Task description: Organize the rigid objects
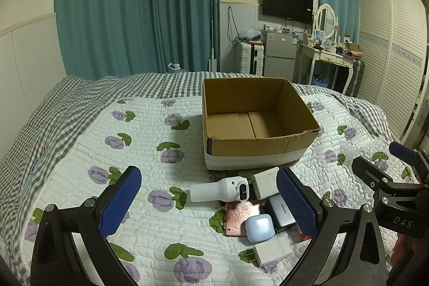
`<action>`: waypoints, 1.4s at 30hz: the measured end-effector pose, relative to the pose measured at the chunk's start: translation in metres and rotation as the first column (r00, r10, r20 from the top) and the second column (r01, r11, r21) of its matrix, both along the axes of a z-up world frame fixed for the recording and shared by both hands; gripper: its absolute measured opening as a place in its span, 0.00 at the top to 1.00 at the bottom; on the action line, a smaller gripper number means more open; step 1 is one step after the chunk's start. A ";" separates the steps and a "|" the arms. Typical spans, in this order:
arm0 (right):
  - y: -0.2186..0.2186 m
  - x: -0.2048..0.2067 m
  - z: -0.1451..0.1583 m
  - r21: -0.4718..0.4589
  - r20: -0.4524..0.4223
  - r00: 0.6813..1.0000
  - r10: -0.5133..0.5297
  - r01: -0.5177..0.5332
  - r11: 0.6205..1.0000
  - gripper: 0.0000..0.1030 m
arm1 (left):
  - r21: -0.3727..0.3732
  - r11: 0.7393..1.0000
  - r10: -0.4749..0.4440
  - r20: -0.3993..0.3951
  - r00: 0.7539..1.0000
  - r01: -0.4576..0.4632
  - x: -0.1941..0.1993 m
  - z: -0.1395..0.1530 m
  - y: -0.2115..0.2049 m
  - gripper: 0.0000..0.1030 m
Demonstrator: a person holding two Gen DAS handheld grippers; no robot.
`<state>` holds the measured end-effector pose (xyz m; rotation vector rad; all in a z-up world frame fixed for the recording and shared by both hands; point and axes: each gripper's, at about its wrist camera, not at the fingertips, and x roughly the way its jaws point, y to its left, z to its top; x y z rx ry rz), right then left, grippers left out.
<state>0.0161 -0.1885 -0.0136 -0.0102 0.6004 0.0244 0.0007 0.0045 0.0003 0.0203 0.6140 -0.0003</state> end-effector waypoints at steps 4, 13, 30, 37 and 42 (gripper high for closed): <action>0.001 0.000 0.000 0.002 -0.003 1.000 0.003 -0.003 1.000 0.00 | 0.000 1.000 -0.001 0.000 1.000 0.001 0.000 0.001 0.000 0.00; 0.002 -0.001 -0.002 0.005 -0.007 1.000 0.009 -0.009 1.000 0.00 | 0.001 1.000 0.000 0.000 1.000 0.000 0.000 0.000 -0.001 0.00; 0.004 -0.001 -0.003 0.006 -0.010 1.000 0.013 -0.013 1.000 0.00 | -0.001 1.000 -0.001 -0.002 1.000 0.001 0.000 0.000 -0.001 0.00; 0.005 -0.002 -0.005 0.005 -0.015 1.000 0.017 -0.017 1.000 0.00 | 0.000 1.000 -0.001 -0.001 1.000 0.001 0.000 0.000 -0.001 0.00; 0.005 -0.002 -0.005 0.009 -0.014 1.000 0.025 -0.025 1.000 0.00 | -0.001 1.000 -0.001 -0.001 1.000 0.001 -0.001 0.000 -0.001 0.00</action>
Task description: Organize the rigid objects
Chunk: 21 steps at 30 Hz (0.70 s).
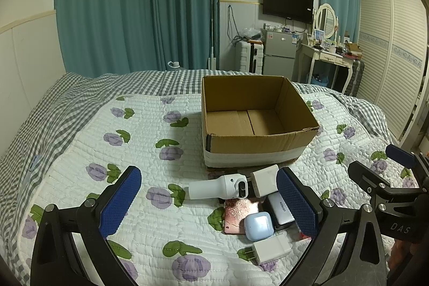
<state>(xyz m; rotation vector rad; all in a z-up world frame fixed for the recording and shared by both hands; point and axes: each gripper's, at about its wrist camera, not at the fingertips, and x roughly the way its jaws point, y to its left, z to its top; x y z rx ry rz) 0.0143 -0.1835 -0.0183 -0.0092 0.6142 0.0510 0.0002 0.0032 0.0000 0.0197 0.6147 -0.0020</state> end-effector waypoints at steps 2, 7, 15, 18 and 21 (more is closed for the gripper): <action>0.001 0.001 0.000 -0.006 -0.006 1.000 0.000 0.000 1.000 0.00 | 0.000 1.000 0.002 0.000 1.000 -0.002 0.000 0.000 0.000 0.00; -0.001 0.000 0.000 -0.001 -0.014 1.000 0.006 -0.006 1.000 0.00 | 0.001 1.000 0.004 -0.002 1.000 -0.004 -0.002 -0.002 -0.001 0.00; -0.004 0.002 -0.003 -0.007 -0.033 0.999 0.000 0.000 1.000 0.00 | 0.001 1.000 -0.003 -0.020 1.000 0.003 -0.001 -0.008 -0.005 0.00; -0.009 0.005 -0.010 -0.005 -0.050 0.999 -0.012 0.011 1.000 0.00 | 0.004 1.000 -0.007 -0.050 0.999 0.007 0.002 -0.021 -0.013 0.00; -0.015 0.009 -0.023 -0.012 -0.079 0.996 -0.031 0.030 0.999 0.00 | 0.005 1.000 -0.018 -0.097 0.995 0.019 0.006 -0.041 -0.022 0.00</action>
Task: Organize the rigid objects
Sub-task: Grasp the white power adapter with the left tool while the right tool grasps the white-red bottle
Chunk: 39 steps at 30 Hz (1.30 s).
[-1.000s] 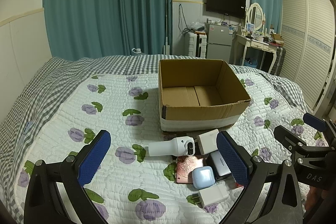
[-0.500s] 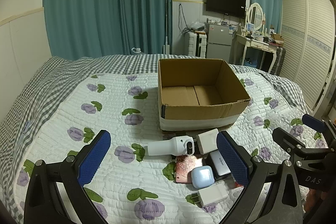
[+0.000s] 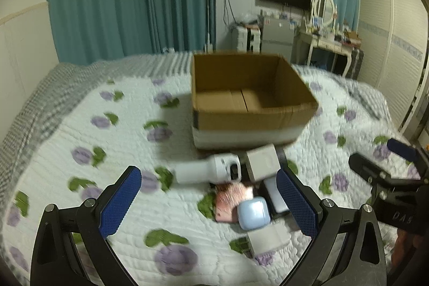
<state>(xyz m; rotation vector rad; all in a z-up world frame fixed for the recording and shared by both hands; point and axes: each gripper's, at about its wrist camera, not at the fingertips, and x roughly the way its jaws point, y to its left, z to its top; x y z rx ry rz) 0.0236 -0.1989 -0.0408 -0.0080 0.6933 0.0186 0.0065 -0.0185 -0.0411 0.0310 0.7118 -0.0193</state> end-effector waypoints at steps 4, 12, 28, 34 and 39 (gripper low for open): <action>-0.008 0.006 -0.017 0.007 -0.052 0.998 -0.019 0.019 1.000 0.00 | 0.008 0.999 -0.047 -0.108 0.993 0.048 0.004 -0.037 -0.020 0.00; -0.021 0.015 -0.040 0.035 -0.114 0.993 -0.040 0.044 0.998 0.00 | -0.024 0.989 -0.148 -0.282 0.948 0.147 -0.004 -0.095 -0.050 0.03; -0.015 0.019 -0.052 0.014 -0.162 0.986 -0.033 0.036 0.999 0.00 | -0.046 0.968 -0.250 -0.298 0.921 0.248 0.001 -0.107 -0.058 0.37; -0.008 0.021 -0.056 -0.007 -0.174 0.985 -0.010 0.009 1.000 0.00 | -0.026 0.982 -0.191 -0.221 0.957 0.190 -0.001 -0.075 -0.034 0.37; 0.007 0.026 -0.064 -0.004 -0.209 0.976 0.065 -0.067 0.998 0.08 | -0.010 0.994 -0.107 -0.175 0.979 0.107 0.007 -0.057 -0.002 0.37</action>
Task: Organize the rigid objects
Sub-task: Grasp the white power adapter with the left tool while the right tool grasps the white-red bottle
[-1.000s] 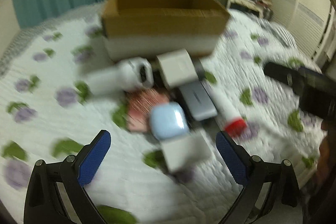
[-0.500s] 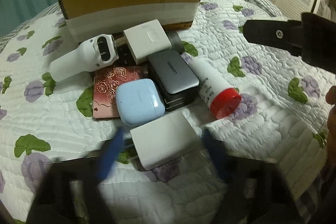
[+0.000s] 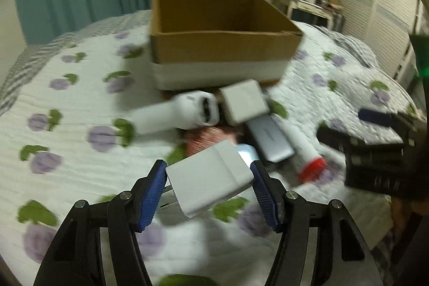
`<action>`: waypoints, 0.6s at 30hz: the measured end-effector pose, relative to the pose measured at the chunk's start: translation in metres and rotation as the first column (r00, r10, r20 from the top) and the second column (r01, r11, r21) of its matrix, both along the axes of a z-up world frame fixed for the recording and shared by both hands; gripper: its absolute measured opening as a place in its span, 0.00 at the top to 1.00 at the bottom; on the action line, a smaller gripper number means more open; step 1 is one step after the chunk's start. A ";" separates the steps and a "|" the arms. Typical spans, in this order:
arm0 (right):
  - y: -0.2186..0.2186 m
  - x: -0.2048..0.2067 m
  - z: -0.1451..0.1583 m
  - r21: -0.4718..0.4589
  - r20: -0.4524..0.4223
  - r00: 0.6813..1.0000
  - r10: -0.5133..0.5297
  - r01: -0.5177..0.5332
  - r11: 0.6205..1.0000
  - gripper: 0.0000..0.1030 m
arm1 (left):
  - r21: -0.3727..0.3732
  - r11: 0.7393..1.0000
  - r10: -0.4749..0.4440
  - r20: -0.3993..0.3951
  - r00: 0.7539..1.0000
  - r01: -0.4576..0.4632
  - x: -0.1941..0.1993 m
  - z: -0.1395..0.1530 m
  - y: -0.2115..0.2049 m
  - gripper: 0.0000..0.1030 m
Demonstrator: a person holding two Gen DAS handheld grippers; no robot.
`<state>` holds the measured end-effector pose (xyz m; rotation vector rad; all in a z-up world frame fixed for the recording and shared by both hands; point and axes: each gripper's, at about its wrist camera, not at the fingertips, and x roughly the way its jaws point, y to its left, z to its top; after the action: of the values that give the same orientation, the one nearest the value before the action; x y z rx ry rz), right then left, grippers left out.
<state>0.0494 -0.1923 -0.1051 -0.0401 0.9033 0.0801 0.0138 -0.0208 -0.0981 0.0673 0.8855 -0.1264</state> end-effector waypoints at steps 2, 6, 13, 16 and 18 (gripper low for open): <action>0.007 0.004 -0.007 0.000 -0.026 0.999 0.032 -0.032 0.999 0.15 | -0.001 1.000 0.031 -0.007 0.999 -0.031 0.003 -0.002 0.010 0.37; 0.021 0.012 -0.028 0.003 -0.105 0.991 0.085 -0.085 0.996 0.23 | -0.005 0.998 0.070 -0.038 0.997 -0.070 0.009 -0.009 0.020 0.37; 0.035 0.024 -0.061 -0.044 -0.200 0.974 0.103 -0.114 0.993 0.32 | -0.011 0.998 0.054 -0.060 0.997 -0.055 0.005 -0.015 0.017 0.37; 0.042 0.023 -0.064 -0.063 -0.202 0.972 0.119 -0.134 0.989 0.45 | -0.011 0.999 0.052 -0.064 0.997 -0.052 0.002 -0.014 0.015 0.37; 0.043 0.021 -0.064 -0.064 -0.197 0.973 0.121 -0.136 0.989 0.59 | -0.013 0.999 0.050 -0.059 0.997 -0.051 0.000 -0.010 0.015 0.37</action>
<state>0.0704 -0.1496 -0.1686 -0.1657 1.0966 0.1722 0.0133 -0.0060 -0.1077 0.0281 0.9443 -0.0878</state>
